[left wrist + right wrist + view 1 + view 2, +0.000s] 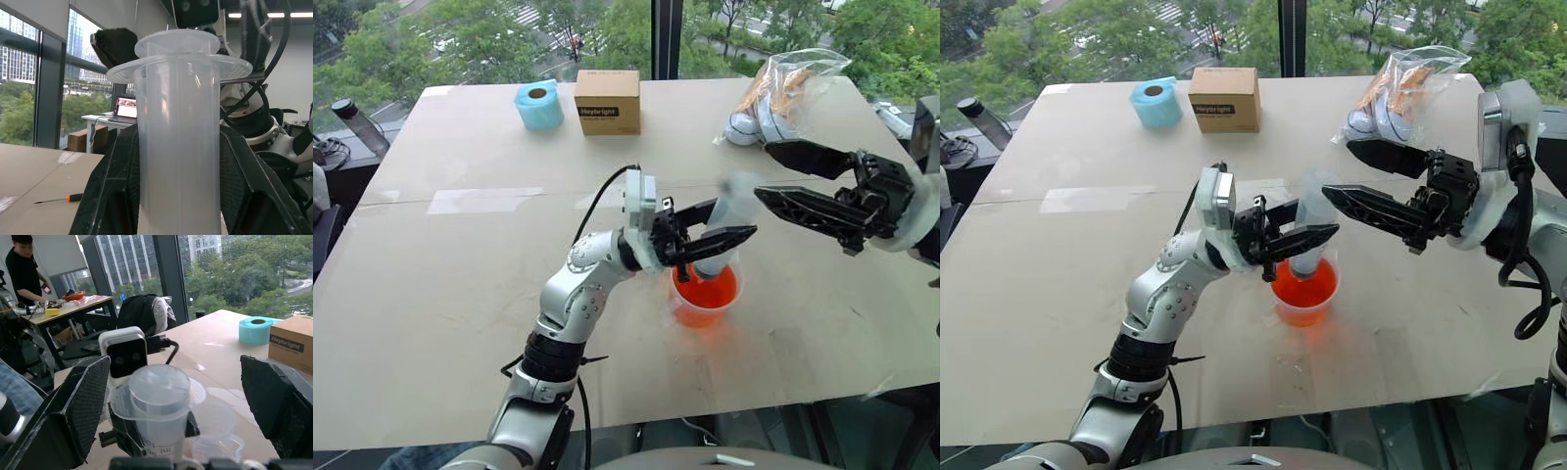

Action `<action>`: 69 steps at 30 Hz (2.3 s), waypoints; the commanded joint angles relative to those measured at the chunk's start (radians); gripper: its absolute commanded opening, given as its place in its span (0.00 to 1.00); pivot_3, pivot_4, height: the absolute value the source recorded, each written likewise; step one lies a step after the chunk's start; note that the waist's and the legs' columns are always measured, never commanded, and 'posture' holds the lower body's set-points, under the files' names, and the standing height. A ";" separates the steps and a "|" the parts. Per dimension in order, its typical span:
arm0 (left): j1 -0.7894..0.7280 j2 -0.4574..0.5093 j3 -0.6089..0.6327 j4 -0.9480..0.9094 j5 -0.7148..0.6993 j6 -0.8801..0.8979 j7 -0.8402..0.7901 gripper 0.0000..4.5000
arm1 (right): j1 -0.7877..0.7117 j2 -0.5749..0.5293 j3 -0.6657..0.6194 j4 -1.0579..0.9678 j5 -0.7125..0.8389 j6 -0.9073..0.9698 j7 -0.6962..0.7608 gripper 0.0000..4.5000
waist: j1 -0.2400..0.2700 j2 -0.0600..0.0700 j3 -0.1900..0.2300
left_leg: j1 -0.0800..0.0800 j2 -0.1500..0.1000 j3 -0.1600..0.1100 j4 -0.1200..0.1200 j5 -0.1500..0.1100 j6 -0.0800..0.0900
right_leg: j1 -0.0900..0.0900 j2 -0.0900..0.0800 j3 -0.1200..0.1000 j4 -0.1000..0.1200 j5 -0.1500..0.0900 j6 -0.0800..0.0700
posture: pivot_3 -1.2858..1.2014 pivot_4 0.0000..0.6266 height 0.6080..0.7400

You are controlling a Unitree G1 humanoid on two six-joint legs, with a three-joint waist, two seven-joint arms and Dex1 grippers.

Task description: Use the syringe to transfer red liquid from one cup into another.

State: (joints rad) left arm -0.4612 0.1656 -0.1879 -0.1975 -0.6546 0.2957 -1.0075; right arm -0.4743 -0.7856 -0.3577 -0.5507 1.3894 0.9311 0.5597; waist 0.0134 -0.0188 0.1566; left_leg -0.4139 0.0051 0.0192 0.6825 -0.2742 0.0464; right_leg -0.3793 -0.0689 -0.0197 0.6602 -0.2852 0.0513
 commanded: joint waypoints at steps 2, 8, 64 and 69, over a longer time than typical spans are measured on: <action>0.007 -0.006 -0.013 0.004 0.021 -0.044 -0.033 0.32 | 0.005 -0.024 0.017 -0.047 0.033 -0.014 -0.002 1.00 | -0.001 0.000 0.000 | 0.000 0.000 0.000 0.000 0.000 0.000 | 0.000 0.000 0.000 0.000 0.000 0.000 | 0.52 0.24 1.00; 0.005 -0.010 -0.016 0.016 0.035 -0.056 -0.041 0.32 | 0.010 -0.037 0.062 -0.042 0.012 -0.014 -0.011 1.00 | 0.000 0.000 0.000 | 0.000 0.000 0.000 0.000 0.000 0.000 | 0.000 0.000 0.000 0.000 0.000 0.000 | 0.52 0.24 1.00; -0.090 0.007 0.067 -0.097 -0.072 0.045 0.044 0.32 | -0.150 -0.040 -0.044 0.190 0.331 -0.089 -0.150 0.92 | 0.001 0.000 0.000 | 0.000 0.000 0.000 0.000 -0.002 0.004 | 0.000 0.000 0.000 0.000 0.000 0.000 | 0.52 0.24 1.00; -0.194 0.015 0.122 -0.097 -0.088 0.050 0.093 0.32 | -0.177 -0.011 -0.019 0.193 0.310 -0.102 -0.161 0.92 | 0.000 0.000 0.000 | 0.000 0.000 0.000 0.000 -0.001 0.001 | 0.000 0.000 0.000 0.000 0.000 0.000 | 0.52 0.24 1.00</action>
State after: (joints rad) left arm -0.6220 0.1849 -0.1029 -0.2604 -0.7212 0.3581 -0.9311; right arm -0.6260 -0.7978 -0.3662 -0.3479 1.6955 0.8532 0.4031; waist 0.0133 -0.0185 0.1566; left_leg -0.4143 0.0056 0.0195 0.6830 -0.2750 0.0477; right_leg -0.3792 -0.0690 -0.0199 0.6600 -0.2851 0.0513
